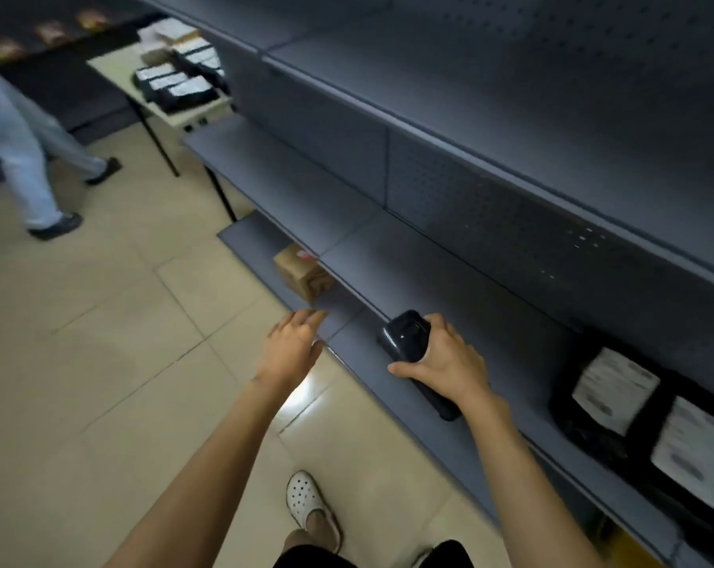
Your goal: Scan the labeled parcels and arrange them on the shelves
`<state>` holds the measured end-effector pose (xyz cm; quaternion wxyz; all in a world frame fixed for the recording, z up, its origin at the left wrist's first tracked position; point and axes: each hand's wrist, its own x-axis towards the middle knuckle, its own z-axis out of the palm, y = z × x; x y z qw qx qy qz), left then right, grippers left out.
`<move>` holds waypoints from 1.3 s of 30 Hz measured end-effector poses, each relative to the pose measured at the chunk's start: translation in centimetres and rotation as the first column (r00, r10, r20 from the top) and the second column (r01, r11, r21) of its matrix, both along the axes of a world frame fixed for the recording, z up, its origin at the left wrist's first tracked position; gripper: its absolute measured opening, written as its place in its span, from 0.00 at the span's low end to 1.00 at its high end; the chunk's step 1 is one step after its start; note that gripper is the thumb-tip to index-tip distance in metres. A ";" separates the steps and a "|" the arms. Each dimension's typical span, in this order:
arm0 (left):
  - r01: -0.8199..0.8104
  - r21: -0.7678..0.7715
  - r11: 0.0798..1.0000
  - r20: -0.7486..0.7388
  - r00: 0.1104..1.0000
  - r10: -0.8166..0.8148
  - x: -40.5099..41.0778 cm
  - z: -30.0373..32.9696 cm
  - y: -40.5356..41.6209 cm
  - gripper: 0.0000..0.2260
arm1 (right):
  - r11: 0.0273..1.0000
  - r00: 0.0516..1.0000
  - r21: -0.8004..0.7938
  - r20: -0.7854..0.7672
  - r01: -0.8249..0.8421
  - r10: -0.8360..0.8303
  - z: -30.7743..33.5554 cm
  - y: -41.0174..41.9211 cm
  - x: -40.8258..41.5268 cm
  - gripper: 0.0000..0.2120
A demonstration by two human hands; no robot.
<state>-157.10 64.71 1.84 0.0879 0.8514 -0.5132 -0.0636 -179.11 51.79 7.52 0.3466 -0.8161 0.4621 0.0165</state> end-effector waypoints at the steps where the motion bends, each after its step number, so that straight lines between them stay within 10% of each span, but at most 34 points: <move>1: -0.055 -0.012 0.998 0.009 0.998 0.055 2.2 0.4 1.7 0.25 | 0.999 0.999 -0.013 0.000 -0.051 0.051 0.5 0.6 2.5 0.41; 16: -0.438 -0.077 0.896 0.029 0.897 0.441 34.7 3.3 20.8 0.23 | 0.888 0.883 -0.073 0.099 -0.454 0.460 3.8 12.4 41.8 0.41; 39: -0.508 -0.096 0.856 0.077 0.854 0.515 92.2 7.3 13.2 0.21 | 0.833 0.822 -0.156 0.149 -0.530 0.550 5.8 4.1 101.0 0.40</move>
